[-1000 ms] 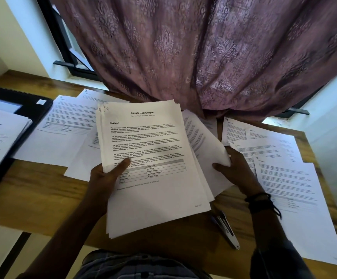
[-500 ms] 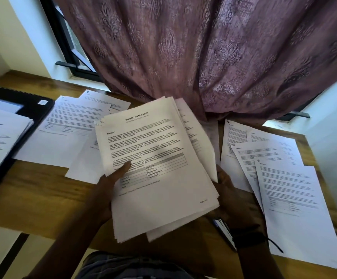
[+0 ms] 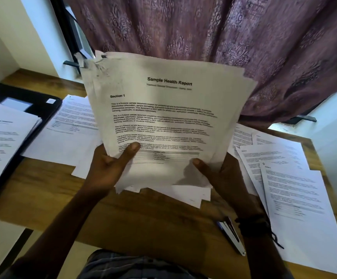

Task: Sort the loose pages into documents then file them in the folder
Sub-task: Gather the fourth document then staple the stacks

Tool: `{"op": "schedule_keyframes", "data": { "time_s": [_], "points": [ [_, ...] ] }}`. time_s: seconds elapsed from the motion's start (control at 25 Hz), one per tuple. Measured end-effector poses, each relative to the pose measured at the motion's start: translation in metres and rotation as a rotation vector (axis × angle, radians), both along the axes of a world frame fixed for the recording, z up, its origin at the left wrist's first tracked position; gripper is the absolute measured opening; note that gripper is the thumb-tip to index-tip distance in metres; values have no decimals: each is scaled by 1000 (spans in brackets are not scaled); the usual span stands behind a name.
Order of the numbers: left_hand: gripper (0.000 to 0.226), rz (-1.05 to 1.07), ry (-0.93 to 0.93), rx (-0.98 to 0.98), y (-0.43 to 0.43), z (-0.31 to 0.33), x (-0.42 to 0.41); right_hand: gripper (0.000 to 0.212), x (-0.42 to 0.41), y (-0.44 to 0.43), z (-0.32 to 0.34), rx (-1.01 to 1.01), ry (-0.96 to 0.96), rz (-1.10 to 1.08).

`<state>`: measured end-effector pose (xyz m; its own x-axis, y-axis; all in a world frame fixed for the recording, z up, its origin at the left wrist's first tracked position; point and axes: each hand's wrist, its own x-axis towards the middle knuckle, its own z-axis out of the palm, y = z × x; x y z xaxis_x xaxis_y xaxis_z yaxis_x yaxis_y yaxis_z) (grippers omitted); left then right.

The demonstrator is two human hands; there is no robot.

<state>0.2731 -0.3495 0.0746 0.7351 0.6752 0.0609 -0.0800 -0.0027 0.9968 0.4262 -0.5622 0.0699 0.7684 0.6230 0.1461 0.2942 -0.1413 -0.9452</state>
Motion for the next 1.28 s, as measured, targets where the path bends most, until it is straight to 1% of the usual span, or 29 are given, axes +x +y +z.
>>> {"op": "schedule_keyframes", "data": {
  "time_s": [0.16,0.28,0.4,0.56,0.64,0.72,0.84,0.92,1.0,1.04,1.08,1.12,1.16,1.24,1.28],
  "points": [
    [35,-20,-19,-5,0,-10,5,32,-15,2,-23,35,23,-63],
    [35,-84,1,-31,2,-29,7,37,-21,-2,-44,69,31,-83],
    [35,-83,51,19,-1,-43,12,42,-28,-1,-61,54,36,-120],
    [30,-55,59,68,-10,-43,19,38,-31,7,-69,21,18,-162],
    [30,-57,50,55,-11,-44,19,44,-29,6,-76,34,0,-181],
    [32,-80,71,45,-11,-48,19,52,-27,2,-85,4,-1,-170],
    [29,-107,90,93,-9,-51,16,36,-28,1,-89,-39,7,-167],
    [29,-119,95,109,-7,-49,16,40,-26,-1,-84,-33,28,-160],
    [28,-153,100,116,-5,-50,17,39,-22,-10,-77,-109,45,-99],
    [27,-151,110,109,-5,-51,18,45,-14,-18,-79,-176,65,-83],
    [27,-140,120,93,-4,-52,18,56,-6,-29,-80,-251,94,-100],
    [26,-128,125,79,-4,-53,18,65,4,-42,-82,-327,116,-165],
    [25,-127,122,61,-4,-54,17,72,14,-58,-86,-395,87,-279],
    [25,-148,122,32,-10,-55,15,79,34,-103,-101,-580,-64,-508],
    [25,-151,125,21,-12,-55,12,78,41,-121,-107,-721,-121,-590]
  ]
}}
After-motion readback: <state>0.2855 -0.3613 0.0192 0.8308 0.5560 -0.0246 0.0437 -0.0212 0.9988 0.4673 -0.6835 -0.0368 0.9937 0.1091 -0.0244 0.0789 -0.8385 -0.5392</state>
